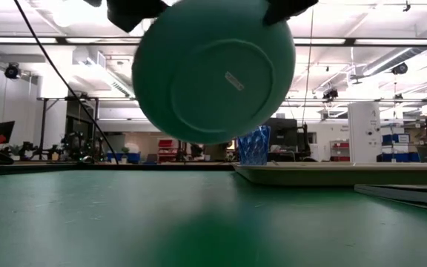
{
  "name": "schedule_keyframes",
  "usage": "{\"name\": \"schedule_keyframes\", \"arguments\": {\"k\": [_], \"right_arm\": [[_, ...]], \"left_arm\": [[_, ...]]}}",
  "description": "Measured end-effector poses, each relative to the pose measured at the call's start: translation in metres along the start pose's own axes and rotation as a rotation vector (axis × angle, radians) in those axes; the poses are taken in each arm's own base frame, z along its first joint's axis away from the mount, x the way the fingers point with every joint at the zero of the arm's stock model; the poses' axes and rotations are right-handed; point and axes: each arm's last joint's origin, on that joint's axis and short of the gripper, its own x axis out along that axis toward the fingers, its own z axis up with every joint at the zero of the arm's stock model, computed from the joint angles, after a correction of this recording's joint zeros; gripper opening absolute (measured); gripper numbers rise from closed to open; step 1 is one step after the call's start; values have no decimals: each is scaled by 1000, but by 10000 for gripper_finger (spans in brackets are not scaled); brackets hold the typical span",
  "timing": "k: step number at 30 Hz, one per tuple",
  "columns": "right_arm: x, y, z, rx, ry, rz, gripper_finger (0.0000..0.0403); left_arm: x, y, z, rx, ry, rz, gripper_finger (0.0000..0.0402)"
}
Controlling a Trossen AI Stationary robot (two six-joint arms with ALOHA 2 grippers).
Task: Pick and place plate/cup/fork/spoon on tray
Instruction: Put the blue plate on the center of the white serving tray
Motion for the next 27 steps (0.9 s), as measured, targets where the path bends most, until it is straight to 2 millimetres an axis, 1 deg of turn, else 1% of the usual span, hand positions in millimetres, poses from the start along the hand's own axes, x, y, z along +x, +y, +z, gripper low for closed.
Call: {"name": "schedule_keyframes", "arguments": {"k": [3,6,8,13,16,19,21,24,27], "right_arm": [[-2,3,-1,-10,31,-22,13],[-5,7,-1,-23,78,-95,13],[-9,12,-1,-19,94,-96,13],[-20,27,0,58,107,-88,13],[-27,41,-1,94,165,-157,13],[-33,54,-4,156,251,-247,13],[-36,61,-7,205,279,-277,13],[-38,68,-14,253,295,-324,13],[-37,71,-26,289,317,-342,13]], "left_arm": [[-7,1,4,-7,-26,-7,148],[-12,3,8,-12,-46,-6,149],[-16,4,9,-17,-60,4,149],[-24,9,10,-25,-82,71,149],[-25,10,11,-29,-90,99,149],[-26,10,11,-28,-90,100,149],[-25,10,11,-28,-90,100,149],[-25,10,11,-29,-89,100,149],[-25,10,11,-28,-89,100,149]]}}
